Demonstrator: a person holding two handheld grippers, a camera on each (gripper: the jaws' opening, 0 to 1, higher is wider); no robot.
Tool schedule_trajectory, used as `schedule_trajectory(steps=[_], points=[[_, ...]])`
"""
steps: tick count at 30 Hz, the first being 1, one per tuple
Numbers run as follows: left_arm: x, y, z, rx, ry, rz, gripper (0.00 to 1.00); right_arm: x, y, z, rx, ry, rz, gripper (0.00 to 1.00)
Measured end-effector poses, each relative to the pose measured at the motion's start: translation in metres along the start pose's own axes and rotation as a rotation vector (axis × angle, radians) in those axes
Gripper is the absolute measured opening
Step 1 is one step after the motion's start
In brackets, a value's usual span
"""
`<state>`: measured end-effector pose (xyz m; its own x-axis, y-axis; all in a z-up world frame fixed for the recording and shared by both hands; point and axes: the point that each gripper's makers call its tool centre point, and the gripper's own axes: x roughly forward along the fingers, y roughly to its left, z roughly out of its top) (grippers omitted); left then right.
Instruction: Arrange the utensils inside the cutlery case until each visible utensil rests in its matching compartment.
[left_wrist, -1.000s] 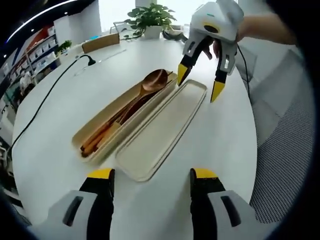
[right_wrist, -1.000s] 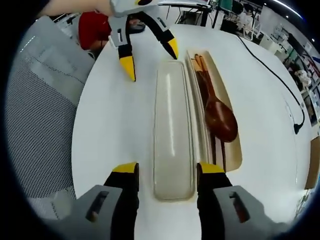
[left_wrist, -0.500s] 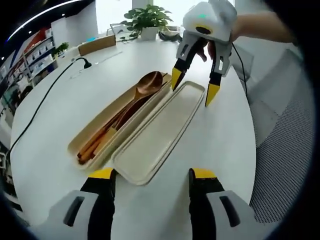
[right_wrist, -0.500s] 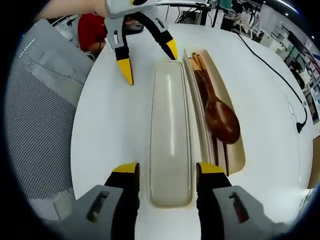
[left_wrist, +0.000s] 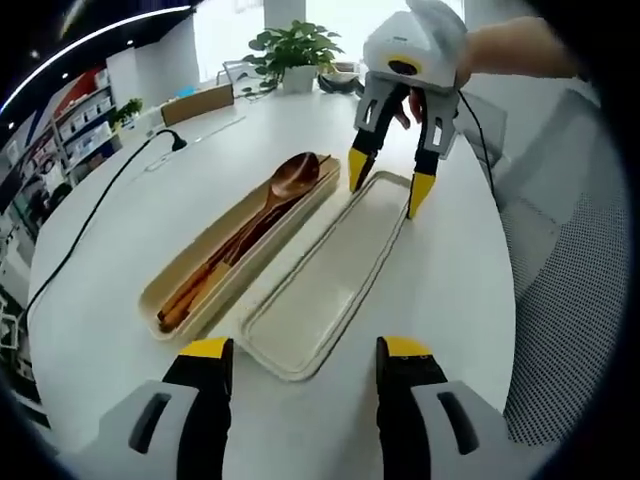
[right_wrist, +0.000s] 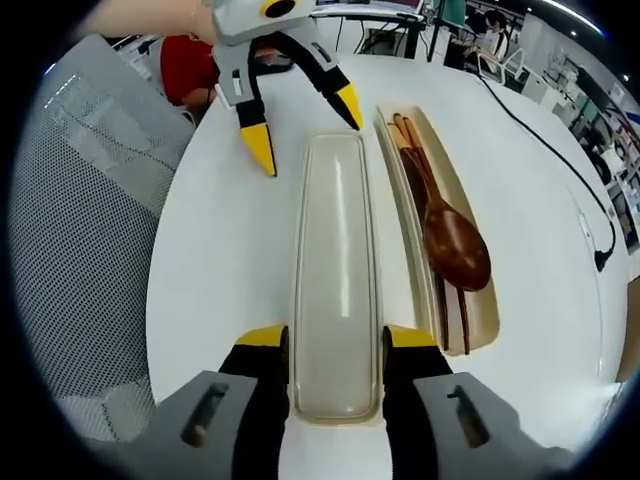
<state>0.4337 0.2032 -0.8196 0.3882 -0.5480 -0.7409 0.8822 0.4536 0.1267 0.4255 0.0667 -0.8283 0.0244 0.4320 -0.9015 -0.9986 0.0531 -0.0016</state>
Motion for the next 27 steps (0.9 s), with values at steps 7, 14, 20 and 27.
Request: schedule_trajectory(steps=[7,14,20,27], points=[[-0.003,-0.007,0.008,0.178,-0.025,0.039,0.58,-0.002,0.006,-0.002,0.013,0.020,0.042,0.34],[-0.002,-0.020,0.014,0.368,0.011,0.020,0.45,-0.008,0.023,-0.001,0.205,-0.004,0.177,0.34],[-0.001,-0.022,0.014,0.402,0.027,0.010,0.40,-0.015,0.051,-0.003,0.380,-0.032,0.361,0.34],[0.001,-0.033,0.012,0.612,0.075,0.012,0.14,-0.020,0.055,-0.001,0.410,-0.065,0.395,0.34]])
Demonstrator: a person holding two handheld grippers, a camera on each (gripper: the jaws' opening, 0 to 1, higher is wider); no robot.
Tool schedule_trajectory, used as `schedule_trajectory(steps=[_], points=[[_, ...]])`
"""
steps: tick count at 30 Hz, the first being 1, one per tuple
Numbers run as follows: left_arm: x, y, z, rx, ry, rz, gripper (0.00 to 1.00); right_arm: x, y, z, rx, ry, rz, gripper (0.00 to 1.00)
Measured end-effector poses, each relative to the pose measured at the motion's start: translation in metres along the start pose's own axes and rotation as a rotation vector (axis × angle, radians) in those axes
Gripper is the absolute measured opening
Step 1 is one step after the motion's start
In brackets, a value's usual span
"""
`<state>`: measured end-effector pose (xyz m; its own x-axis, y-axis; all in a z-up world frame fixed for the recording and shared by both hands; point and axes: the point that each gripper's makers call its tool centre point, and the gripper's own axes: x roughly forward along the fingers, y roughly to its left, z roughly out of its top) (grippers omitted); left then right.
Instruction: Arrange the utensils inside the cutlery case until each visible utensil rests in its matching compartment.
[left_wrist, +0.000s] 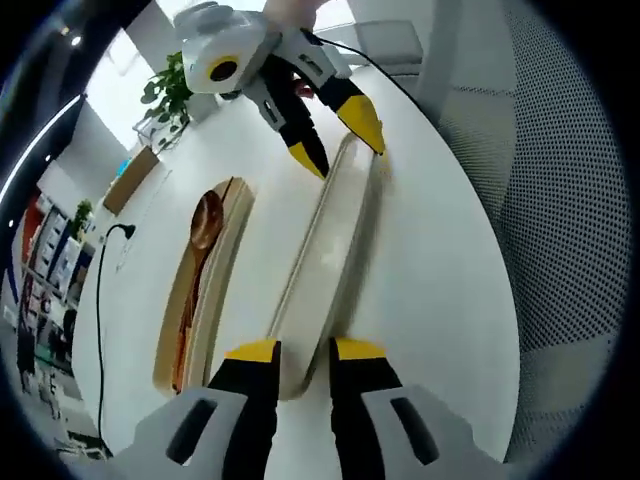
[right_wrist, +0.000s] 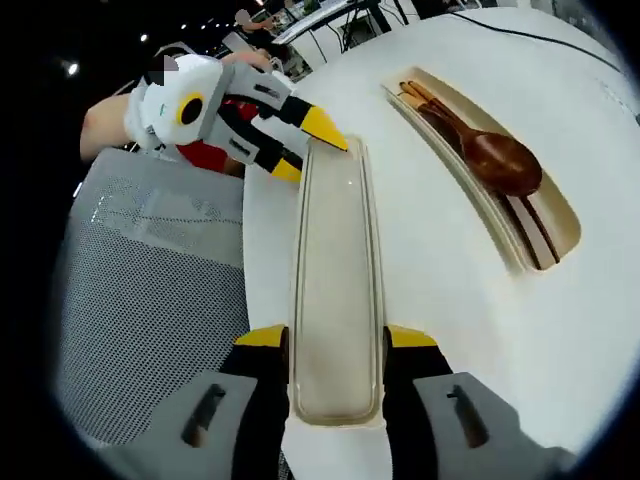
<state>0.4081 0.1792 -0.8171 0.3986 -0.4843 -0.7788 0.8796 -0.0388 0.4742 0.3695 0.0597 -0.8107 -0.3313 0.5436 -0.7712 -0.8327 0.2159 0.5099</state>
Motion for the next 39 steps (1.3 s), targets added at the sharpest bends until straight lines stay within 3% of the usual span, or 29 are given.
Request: schedule_trajectory(steps=[3,11,13,15,17,23,27,32,35,39], points=[[0.000,0.000,-0.002,-0.069,0.013,-0.013,0.13,0.002,0.001,0.000,0.005,0.008,-0.004,0.34],[0.000,-0.001,-0.003,-0.067,0.049,-0.048,0.13,0.002,-0.001,-0.002,-0.026,0.018,-0.026,0.35],[0.000,0.000,-0.002,-0.064,0.056,-0.060,0.13,0.000,-0.006,-0.004,-0.105,0.036,-0.087,0.36],[-0.001,0.003,0.000,-0.082,0.060,-0.059,0.11,-0.004,-0.001,-0.007,-0.170,0.075,-0.110,0.40],[-0.002,0.006,0.003,-0.101,0.053,-0.051,0.09,-0.008,0.003,-0.001,-0.209,0.068,-0.129,0.42],[-0.004,0.009,0.009,-0.127,0.067,-0.054,0.05,-0.023,-0.008,0.018,-0.315,0.071,-0.274,0.25],[-0.004,0.008,0.011,-0.194,0.076,-0.076,0.04,-0.023,-0.002,0.014,-0.306,0.088,-0.261,0.27],[-0.004,0.008,0.009,-0.232,0.070,-0.098,0.04,-0.026,-0.013,0.008,-0.374,0.137,-0.346,0.21],[-0.005,0.007,0.011,-0.275,0.065,-0.116,0.04,-0.029,-0.022,0.009,-0.419,0.156,-0.424,0.15],[-0.006,0.003,0.013,-0.313,0.058,-0.146,0.05,-0.030,-0.026,0.010,-0.436,0.161,-0.458,0.02]])
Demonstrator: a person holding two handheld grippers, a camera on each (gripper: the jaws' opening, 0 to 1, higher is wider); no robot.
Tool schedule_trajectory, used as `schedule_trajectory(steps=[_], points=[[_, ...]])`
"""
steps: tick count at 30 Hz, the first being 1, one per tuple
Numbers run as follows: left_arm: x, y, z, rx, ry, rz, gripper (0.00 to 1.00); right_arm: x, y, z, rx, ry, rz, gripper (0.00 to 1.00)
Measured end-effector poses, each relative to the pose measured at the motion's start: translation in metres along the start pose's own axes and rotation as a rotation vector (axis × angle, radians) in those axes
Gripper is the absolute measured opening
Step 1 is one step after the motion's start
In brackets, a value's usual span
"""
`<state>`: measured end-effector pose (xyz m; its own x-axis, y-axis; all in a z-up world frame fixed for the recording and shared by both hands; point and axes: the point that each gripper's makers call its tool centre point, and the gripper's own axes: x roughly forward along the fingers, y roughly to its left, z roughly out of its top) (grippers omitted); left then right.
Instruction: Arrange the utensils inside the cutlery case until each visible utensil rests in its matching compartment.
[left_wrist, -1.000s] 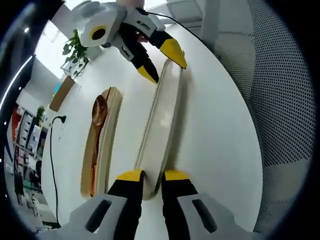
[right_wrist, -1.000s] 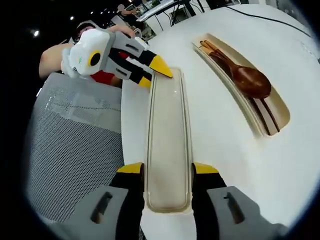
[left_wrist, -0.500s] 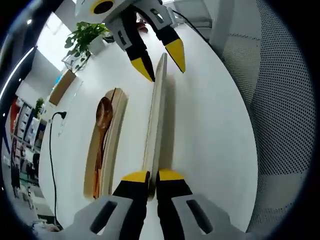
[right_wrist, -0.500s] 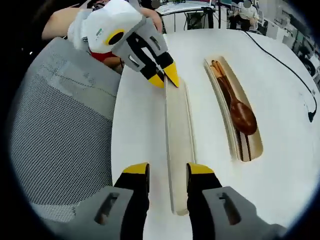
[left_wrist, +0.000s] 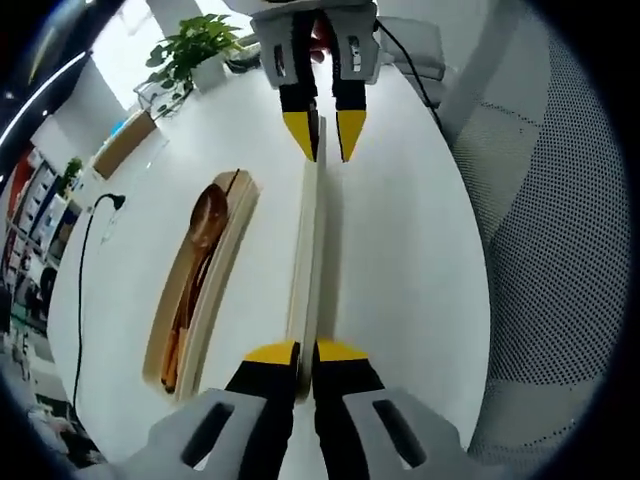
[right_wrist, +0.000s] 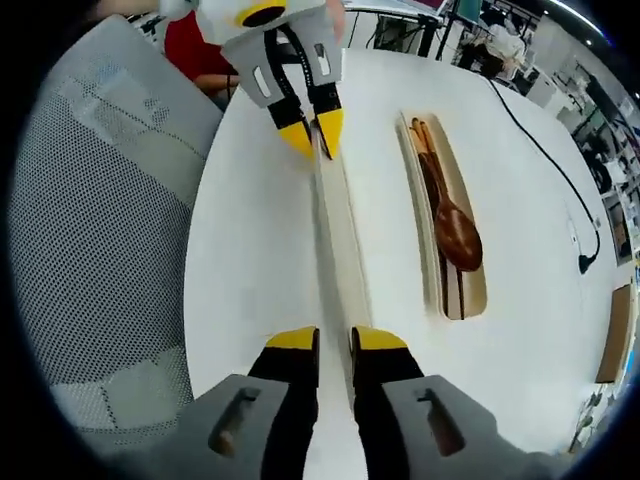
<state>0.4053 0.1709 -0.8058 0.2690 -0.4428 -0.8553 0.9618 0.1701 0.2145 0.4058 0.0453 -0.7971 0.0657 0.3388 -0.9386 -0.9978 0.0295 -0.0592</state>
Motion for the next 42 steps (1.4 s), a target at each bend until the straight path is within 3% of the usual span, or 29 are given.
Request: schedule_trajectory(steps=[16,24,29,33,42], points=[[0.003,-0.004,-0.004,0.006,-0.010,-0.019,0.06,-0.001,0.008,0.001,0.017,0.006,0.076,0.00],[0.000,-0.012,-0.001,-0.038,-0.003,-0.093,0.05,-0.005,0.008,-0.001,0.049,-0.008,0.135,0.00],[0.002,-0.007,-0.001,-0.026,-0.011,-0.095,0.05,-0.004,0.007,-0.001,0.055,-0.013,0.143,0.00],[0.004,-0.007,-0.001,-0.122,-0.052,-0.105,0.07,-0.003,0.004,-0.002,0.063,-0.021,0.134,0.00],[0.007,-0.005,-0.001,-0.177,-0.090,-0.099,0.08,-0.001,0.003,-0.001,0.120,-0.054,0.142,0.01]])
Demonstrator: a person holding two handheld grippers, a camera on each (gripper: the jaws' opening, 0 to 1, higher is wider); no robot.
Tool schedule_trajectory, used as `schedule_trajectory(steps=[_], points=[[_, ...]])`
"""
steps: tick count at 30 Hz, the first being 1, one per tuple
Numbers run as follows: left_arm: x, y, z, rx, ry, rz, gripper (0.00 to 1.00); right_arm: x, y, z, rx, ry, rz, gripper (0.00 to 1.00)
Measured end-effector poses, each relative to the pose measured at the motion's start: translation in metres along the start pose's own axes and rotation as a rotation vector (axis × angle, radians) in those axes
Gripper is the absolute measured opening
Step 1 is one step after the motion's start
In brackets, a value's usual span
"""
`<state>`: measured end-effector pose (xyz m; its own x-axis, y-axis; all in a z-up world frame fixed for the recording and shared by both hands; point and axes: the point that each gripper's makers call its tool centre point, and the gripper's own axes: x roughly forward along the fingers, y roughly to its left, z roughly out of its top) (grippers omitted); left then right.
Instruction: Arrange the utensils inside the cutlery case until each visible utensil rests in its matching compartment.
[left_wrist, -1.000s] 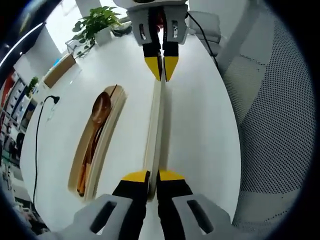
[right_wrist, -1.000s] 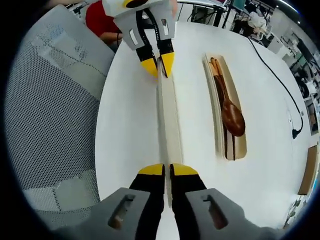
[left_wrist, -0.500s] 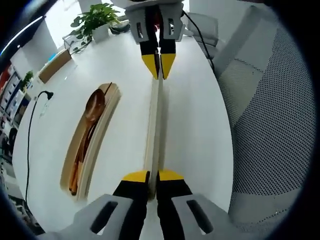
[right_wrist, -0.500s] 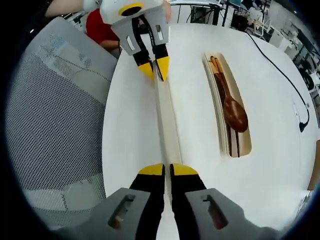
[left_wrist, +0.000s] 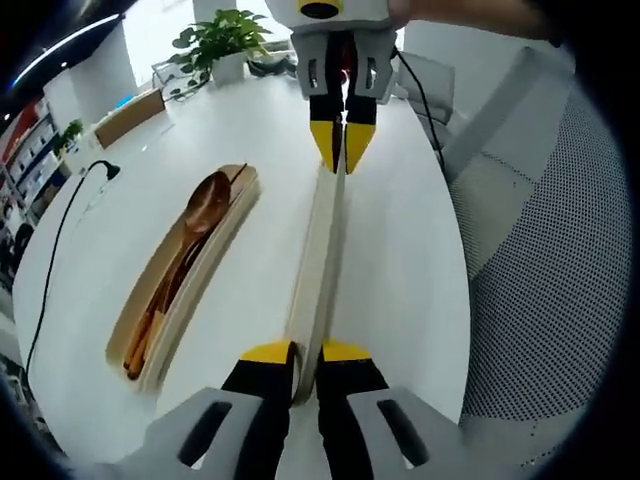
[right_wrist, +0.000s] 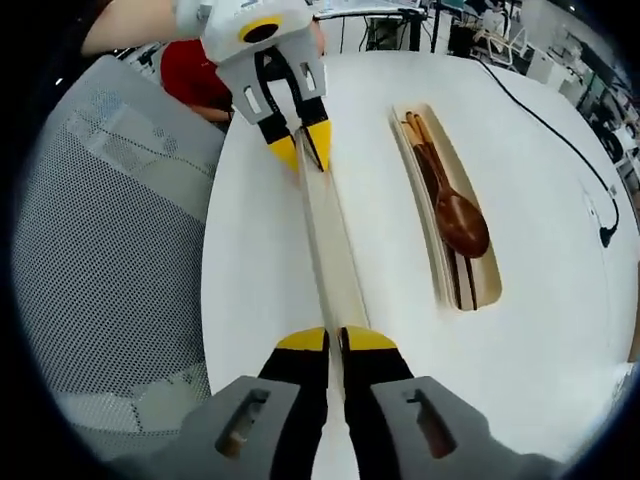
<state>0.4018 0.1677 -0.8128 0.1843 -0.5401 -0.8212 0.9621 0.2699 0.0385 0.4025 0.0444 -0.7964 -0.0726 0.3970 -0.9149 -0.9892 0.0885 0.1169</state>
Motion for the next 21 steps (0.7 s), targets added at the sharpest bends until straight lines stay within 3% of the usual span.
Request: schedule_trajectory(steps=[6,10,13,21], points=[[-0.002,-0.006,0.000,-0.017,0.025,-0.031,0.06,-0.003,-0.005,0.003,0.014,-0.024,-0.022,0.02],[-0.004,-0.019,0.003,-0.107,-0.015,-0.111,0.04,-0.007,-0.018,0.009,0.018,-0.066,-0.090,0.07],[-0.005,-0.023,0.003,-0.107,-0.015,-0.114,0.04,-0.005,-0.017,0.009,0.029,-0.071,-0.085,0.09],[-0.012,-0.038,0.007,-0.222,-0.056,-0.197,0.03,0.001,-0.014,0.006,-0.004,-0.073,-0.101,0.14]])
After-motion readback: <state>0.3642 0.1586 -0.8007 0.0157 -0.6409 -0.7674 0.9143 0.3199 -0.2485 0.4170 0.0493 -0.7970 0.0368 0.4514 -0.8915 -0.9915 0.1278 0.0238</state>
